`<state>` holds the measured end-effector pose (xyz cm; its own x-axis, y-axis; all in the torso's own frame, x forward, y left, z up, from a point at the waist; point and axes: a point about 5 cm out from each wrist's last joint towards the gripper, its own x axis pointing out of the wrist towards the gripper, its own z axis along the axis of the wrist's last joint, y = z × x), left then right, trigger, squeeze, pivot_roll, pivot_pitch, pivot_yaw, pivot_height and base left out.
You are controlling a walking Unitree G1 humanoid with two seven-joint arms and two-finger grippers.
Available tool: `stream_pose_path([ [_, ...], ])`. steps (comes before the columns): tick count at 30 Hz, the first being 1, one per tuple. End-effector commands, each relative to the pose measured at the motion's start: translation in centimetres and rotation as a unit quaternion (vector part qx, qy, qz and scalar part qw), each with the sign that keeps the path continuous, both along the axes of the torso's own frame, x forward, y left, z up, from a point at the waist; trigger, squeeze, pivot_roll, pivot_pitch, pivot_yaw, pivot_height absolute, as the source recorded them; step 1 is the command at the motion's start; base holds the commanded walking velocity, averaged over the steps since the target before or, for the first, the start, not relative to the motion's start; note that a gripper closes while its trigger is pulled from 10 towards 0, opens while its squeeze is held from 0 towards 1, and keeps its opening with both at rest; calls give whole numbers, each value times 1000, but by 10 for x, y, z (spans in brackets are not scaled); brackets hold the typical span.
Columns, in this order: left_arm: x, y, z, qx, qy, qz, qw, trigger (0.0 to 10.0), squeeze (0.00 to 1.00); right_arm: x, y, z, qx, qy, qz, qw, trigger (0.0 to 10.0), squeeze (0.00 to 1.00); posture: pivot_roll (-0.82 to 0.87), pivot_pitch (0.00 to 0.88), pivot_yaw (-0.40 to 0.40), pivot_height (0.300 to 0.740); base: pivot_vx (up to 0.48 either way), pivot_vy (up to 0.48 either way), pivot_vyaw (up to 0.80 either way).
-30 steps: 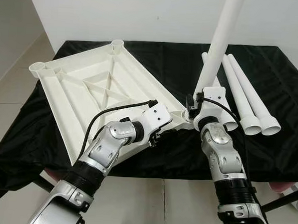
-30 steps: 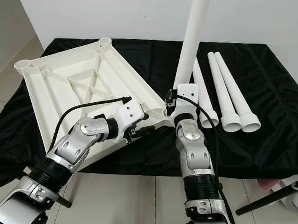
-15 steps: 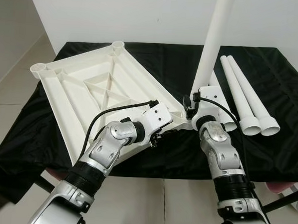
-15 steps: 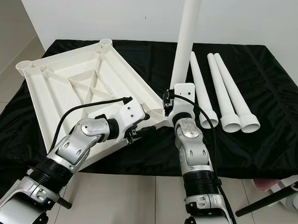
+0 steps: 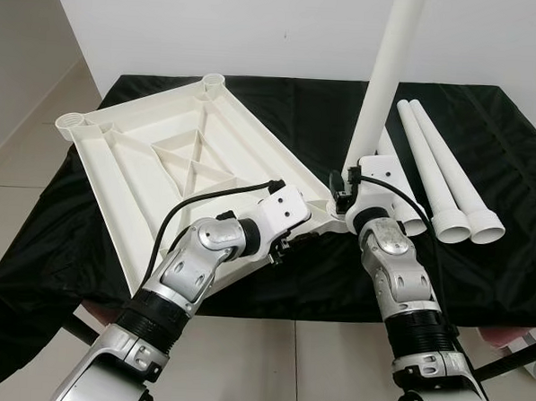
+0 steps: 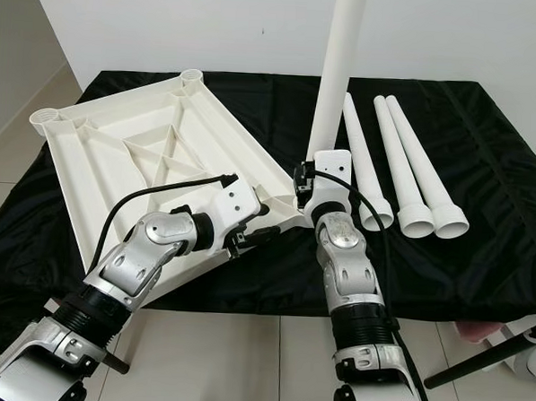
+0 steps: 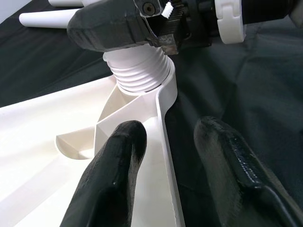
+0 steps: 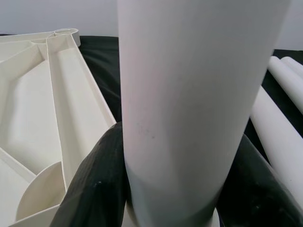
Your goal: Building children table
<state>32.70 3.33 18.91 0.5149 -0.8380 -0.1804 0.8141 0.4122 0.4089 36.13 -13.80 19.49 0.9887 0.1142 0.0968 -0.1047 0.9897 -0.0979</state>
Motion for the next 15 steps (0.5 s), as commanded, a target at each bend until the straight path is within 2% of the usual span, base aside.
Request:
stream_pose_path([
  [1,-2,1,-4,2,3,4,1000,10000,0,-7,-4,-44,-19,89,0,996,10000,0,-118,121,52,740,0,0,0],
  [6,-2,1,-4,1,4,4,1000,10000,0,-10,-7,-55,-30,101,3,994,10000,0,-117,124,52,740,0,0,0],
  [7,-2,2,-4,1,4,5,1000,10000,0,-13,-11,-63,-29,110,1,993,10000,0,-115,129,54,740,0,0,0],
  [15,-2,3,-4,3,5,6,1000,10000,0,-17,-17,-73,-19,119,-10,993,10000,0,-114,134,58,740,0,0,0],
])
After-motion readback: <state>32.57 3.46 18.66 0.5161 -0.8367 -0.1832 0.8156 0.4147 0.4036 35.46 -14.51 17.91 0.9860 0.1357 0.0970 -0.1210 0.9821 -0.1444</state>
